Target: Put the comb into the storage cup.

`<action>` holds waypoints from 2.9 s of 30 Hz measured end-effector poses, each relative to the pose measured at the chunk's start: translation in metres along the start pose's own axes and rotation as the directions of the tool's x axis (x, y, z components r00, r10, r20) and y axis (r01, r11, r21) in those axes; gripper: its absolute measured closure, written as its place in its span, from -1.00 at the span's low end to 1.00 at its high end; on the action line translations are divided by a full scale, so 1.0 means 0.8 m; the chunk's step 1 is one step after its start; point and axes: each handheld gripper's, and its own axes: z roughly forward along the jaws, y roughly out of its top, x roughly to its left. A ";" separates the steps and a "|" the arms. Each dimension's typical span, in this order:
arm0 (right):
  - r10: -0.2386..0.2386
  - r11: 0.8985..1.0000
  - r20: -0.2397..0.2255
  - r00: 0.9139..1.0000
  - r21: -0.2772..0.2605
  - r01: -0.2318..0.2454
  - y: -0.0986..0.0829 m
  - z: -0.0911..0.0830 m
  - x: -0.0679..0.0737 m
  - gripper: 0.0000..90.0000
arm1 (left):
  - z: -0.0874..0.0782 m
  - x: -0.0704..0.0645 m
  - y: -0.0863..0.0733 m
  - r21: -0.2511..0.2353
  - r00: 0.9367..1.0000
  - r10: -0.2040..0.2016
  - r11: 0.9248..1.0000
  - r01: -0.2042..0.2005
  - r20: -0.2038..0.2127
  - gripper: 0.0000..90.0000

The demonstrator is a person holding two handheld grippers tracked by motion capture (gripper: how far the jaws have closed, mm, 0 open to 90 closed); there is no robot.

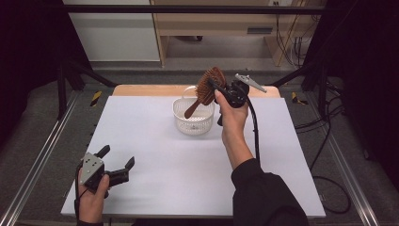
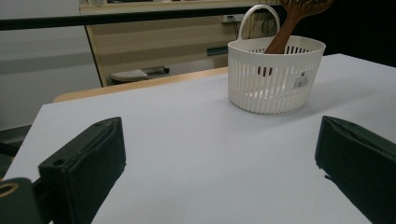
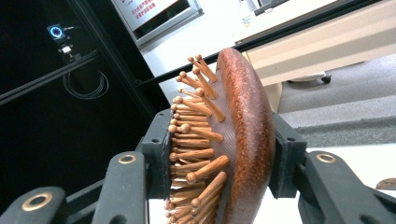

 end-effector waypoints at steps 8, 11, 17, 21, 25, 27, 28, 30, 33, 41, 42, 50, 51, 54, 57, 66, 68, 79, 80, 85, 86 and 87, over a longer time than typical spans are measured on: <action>0.004 1.000 0.001 1.000 0.002 -0.004 -0.009 0.005 -0.001 0.15 | 0.000 0.000 0.000 0.000 1.000 0.000 1.000 0.000 0.003 -0.96; 0.005 1.000 0.005 1.000 0.004 -0.005 -0.012 0.007 -0.002 0.15 | 0.000 0.000 0.000 0.000 1.000 -0.001 1.000 0.001 0.002 -0.96; 0.017 1.000 0.008 1.000 0.009 -0.017 -0.020 0.011 -0.003 0.15 | 0.000 0.000 0.000 0.000 1.000 0.000 1.000 0.000 0.004 -0.96; 0.021 1.000 0.007 1.000 0.013 -0.021 -0.026 0.014 -0.004 0.15 | 0.000 0.000 0.000 0.000 1.000 -0.001 1.000 0.001 0.004 -0.96; 0.032 0.999 0.006 0.999 0.015 -0.032 -0.031 0.017 -0.006 0.14 | 0.000 0.000 0.000 0.000 1.000 -0.001 1.000 0.001 0.004 -0.96; 0.034 0.999 0.006 0.999 0.015 -0.034 -0.033 0.018 -0.006 0.14 | 0.000 0.000 0.000 -0.001 1.000 -0.001 1.000 0.001 0.004 -0.96; 0.032 0.999 0.005 0.999 0.013 -0.032 -0.034 0.018 -0.007 0.14 | 0.000 0.000 0.000 0.000 1.000 -0.001 1.000 0.001 0.005 -0.96; 0.040 0.999 0.006 0.999 0.014 -0.040 -0.035 0.019 -0.007 0.14 | 0.001 0.000 0.000 0.000 1.000 -0.001 1.000 0.001 0.005 -0.96; 0.042 0.999 0.005 0.999 0.013 -0.042 -0.039 0.020 -0.008 0.14 | 0.000 0.000 0.000 -0.001 1.000 -0.001 1.000 0.001 0.005 -0.96; 0.054 0.998 0.006 0.999 0.019 -0.054 -0.047 0.022 -0.010 0.14 | 0.000 0.000 0.000 0.000 1.000 -0.001 1.000 0.001 0.007 -0.96; 0.056 0.998 0.005 0.998 0.019 -0.056 -0.048 0.023 -0.010 0.14 | 0.001 0.000 0.000 0.000 1.000 -0.001 1.000 0.001 0.007 -0.96; 0.064 0.998 0.002 0.998 0.021 -0.064 -0.052 0.024 -0.011 0.14 | 0.001 0.000 0.000 0.000 1.000 0.000 1.000 0.000 0.009 -0.96; 0.067 0.998 0.002 0.998 0.022 -0.067 -0.053 0.024 -0.011 0.14 | 0.001 0.000 0.000 0.000 1.000 0.000 1.000 0.000 0.010 -0.96; 0.070 0.997 0.001 0.998 0.021 -0.070 -0.054 0.025 -0.010 0.14 | 0.001 -0.001 0.000 0.001 1.000 0.000 1.000 0.000 0.011 -0.95; 0.071 0.997 0.001 0.997 0.023 -0.071 -0.055 0.025 -0.010 0.14 | 0.001 -0.001 0.000 0.001 1.000 0.000 1.000 0.000 0.012 -0.95; 0.074 0.997 -0.001 0.997 0.024 -0.074 -0.059 0.027 -0.011 0.14 | 0.001 -0.001 0.000 0.001 1.000 0.000 1.000 0.000 0.011 -0.95; 0.074 0.997 0.000 0.997 0.026 -0.074 -0.059 0.027 -0.011 0.14 | 0.001 -0.001 0.000 0.002 1.000 0.002 1.000 -0.002 0.011 -0.95; 0.076 0.997 -0.001 0.997 0.026 -0.076 -0.062 0.029 -0.011 0.14 | 0.001 -0.001 0.000 0.002 1.000 0.002 1.000 -0.002 0.013 -0.95; 0.075 0.997 -0.001 0.997 0.028 -0.075 -0.062 0.029 -0.011 0.14 | 0.001 -0.001 0.000 0.003 1.000 0.003 1.000 -0.003 0.013 -0.95; 0.077 0.997 0.000 0.997 0.031 -0.077 -0.064 0.029 -0.011 0.14 | 0.001 -0.001 0.000 0.005 1.000 0.006 1.000 -0.006 0.014 -0.95; 0.077 0.997 0.000 0.997 0.030 -0.077 -0.064 0.029 -0.012 0.14 | 0.001 -0.001 0.000 0.005 1.000 0.006 1.000 -0.006 0.014 -0.95; 0.076 0.997 0.000 0.997 0.030 -0.076 -0.064 0.029 -0.012 0.13 | 0.001 -0.001 0.000 0.005 1.000 0.006 1.000 -0.006 0.015 -0.95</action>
